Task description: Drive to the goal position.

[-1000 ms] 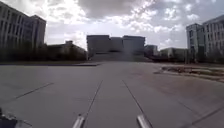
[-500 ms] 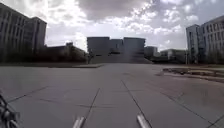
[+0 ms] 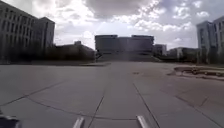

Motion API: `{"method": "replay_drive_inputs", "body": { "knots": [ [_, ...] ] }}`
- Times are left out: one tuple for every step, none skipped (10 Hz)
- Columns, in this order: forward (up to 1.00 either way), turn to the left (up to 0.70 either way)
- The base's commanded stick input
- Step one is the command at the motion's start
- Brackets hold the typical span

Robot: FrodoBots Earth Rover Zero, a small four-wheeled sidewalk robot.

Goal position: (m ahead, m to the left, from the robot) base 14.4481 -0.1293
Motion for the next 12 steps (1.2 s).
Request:
{"method": "replay_drive_inputs", "body": {
  "knots": [
    [0.70, 0.00],
    [0.70, 0.00],
    [0.70, 0.00],
    [0.70, 0.00],
    [0.70, 0.00],
    [0.70, 0.00],
    [0.70, 0.00],
    [0.70, 0.00],
    [0.70, 0.00],
    [0.70, 0.00],
    [0.70, 0.00],
    [0.70, 0.00]
  ]
}}
